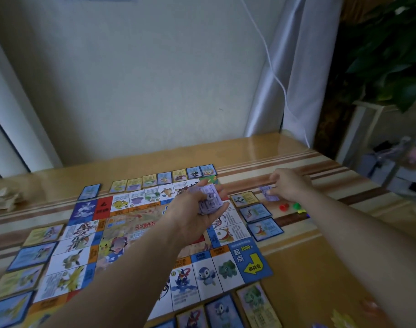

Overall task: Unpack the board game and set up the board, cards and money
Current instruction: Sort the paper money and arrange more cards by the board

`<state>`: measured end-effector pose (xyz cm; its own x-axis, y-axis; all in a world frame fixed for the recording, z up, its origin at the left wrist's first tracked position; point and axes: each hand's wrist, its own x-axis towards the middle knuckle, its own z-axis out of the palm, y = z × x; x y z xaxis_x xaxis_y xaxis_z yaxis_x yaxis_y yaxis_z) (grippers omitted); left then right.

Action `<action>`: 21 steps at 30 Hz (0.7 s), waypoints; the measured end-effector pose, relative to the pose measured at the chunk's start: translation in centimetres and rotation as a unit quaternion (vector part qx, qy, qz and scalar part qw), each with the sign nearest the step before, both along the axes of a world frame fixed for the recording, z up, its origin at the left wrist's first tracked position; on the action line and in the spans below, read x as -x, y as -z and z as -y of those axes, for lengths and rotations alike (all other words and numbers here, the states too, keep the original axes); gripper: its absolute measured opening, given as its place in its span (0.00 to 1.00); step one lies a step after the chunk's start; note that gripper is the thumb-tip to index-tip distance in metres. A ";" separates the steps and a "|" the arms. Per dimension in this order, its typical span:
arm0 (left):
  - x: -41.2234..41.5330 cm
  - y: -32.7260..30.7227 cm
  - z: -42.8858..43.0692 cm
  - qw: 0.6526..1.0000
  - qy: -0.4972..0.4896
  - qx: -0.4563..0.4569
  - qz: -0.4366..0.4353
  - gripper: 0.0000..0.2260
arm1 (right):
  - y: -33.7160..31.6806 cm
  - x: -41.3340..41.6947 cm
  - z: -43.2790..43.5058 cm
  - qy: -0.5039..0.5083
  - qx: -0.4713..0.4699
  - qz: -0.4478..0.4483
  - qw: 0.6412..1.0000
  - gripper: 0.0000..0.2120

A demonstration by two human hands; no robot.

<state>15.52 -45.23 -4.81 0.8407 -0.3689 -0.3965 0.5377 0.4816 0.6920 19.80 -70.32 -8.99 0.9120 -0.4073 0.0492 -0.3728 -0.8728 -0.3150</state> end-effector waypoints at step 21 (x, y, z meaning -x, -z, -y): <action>-1.2 -0.3 -12.0 0.990 -0.128 -0.054 0.036 0.04 | -5.4 -0.5 -21.2 -0.210 -0.391 0.052 0.895 0.08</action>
<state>16.70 -33.25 -4.54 0.9285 -0.0992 -0.3579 0.3554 0.5165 0.7790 20.26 -49.17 -3.55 0.9997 0.0221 -0.0072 0.0029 -0.4274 -0.9040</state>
